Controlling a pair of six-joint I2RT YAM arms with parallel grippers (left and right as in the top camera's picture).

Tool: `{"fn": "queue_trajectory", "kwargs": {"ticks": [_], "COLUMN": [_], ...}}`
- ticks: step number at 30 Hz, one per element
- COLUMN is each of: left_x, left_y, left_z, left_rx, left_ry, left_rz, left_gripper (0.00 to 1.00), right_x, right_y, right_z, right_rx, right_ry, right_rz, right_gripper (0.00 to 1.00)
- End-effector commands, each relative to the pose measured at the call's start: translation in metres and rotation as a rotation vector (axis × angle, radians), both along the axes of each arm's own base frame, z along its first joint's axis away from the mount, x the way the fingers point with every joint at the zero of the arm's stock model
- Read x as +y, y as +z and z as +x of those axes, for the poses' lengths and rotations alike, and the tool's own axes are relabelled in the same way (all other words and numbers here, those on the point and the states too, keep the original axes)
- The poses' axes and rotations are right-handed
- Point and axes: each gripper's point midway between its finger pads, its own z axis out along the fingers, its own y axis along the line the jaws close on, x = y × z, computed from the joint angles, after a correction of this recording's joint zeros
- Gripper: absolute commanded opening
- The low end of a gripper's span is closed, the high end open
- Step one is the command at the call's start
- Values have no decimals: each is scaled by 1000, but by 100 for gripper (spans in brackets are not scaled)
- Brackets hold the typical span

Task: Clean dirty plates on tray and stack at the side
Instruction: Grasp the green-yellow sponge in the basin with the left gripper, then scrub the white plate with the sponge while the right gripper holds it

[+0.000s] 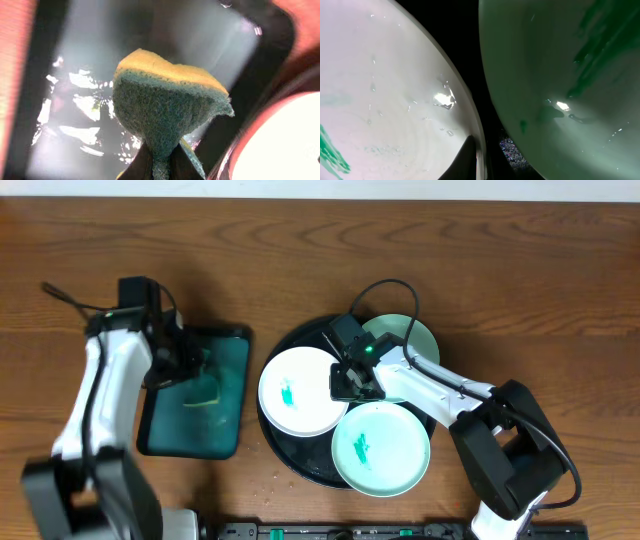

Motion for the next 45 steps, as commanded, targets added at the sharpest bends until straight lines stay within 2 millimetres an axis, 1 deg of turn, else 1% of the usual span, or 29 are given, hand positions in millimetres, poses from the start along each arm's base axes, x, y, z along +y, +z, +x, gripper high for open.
{"fn": "queue_trajectory", "kwargs": {"ticks": [1,5,14,22,28,30,33,36,40,45], "left_x": [10,9,10,10,9,-2,-41,-71,-101,-140], "left_y": [19,21,21,21,16,13,15,21,24,21], "left_z": [-10,-13,-6,-6,-7,-5,-2,-1,-7,-14], "left_rx": [-28,-25,-50,-50,-32,-25,-48,-62,-50,-29], "left_ry": [4,8,7,8,6,-14,-118,-182,-270,-368], "left_rz": [75,72,77,77,69,4,-209,-339,-374,-382], "left_gripper": [7,7,7,7,7,7,7,7,7,7], "right_x": [0,0,1,1,1,1,2,4,0,-3], "right_y": [-9,-9,-9,-9,-9,-9,-9,-8,-9,-9], "right_z": [-6,-7,-7,-7,-7,-7,-5,-3,1,0], "right_rx": [26,31,33,33,32,31,26,15,-2,5], "right_ry": [26,27,27,27,27,27,27,28,-2,-30], "right_rz": [-13,-7,-4,-4,-3,-2,1,9,-12,-25], "right_gripper": [4,3,3,3,3,2,1,1,1,1]}}
